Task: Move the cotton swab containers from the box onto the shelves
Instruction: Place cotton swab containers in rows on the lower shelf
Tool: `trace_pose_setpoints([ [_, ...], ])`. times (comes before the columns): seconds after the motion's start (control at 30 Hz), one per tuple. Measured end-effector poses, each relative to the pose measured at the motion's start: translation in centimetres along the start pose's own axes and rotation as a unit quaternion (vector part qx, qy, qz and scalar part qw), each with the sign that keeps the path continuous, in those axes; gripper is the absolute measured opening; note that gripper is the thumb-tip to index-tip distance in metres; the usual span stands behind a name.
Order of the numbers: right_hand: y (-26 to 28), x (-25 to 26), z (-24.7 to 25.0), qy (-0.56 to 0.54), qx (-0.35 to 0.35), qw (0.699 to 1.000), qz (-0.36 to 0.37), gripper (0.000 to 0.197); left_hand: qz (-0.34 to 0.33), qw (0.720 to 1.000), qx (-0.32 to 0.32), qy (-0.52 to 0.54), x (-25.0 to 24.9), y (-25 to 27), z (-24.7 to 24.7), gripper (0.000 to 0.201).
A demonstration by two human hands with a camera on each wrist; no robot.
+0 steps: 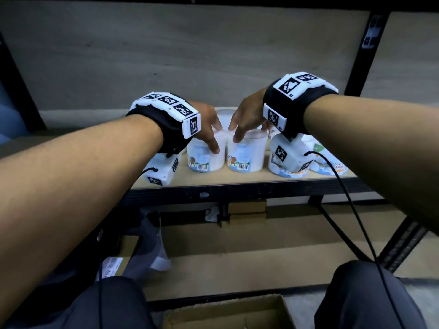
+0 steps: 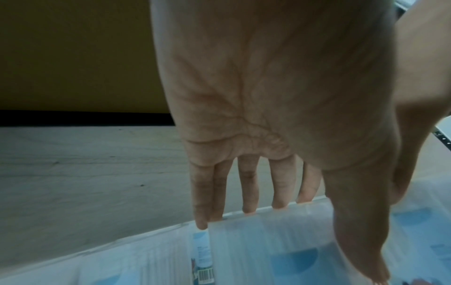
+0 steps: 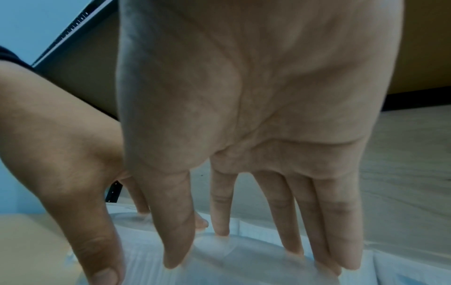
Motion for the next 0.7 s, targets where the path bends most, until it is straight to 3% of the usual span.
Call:
trace_pose_setpoints([
  [0.53, 2.7, -0.2, 0.0, -0.036, 0.044, 0.998, -0.002, 0.053, -0.011, 0.999, 0.017, -0.032, -1.4, 2.8, 0.7, 0.080],
  [0.7, 1.3, -0.6, 0.6, -0.084, 0.051, 0.994, -0.052, 0.073, 0.001, 0.999, 0.041, -0.028, -1.3, 2.8, 1.5, 0.091],
])
Point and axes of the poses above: each hand's wrist, its own y-axis away from the middle knuckle, its own z-axis out of the back of the hand, x = y × z, the point moved 2 cm from there along -y, towards the middle knuckle, and after that the axes turned 5 degrees about -y, right-handed, at the moved point
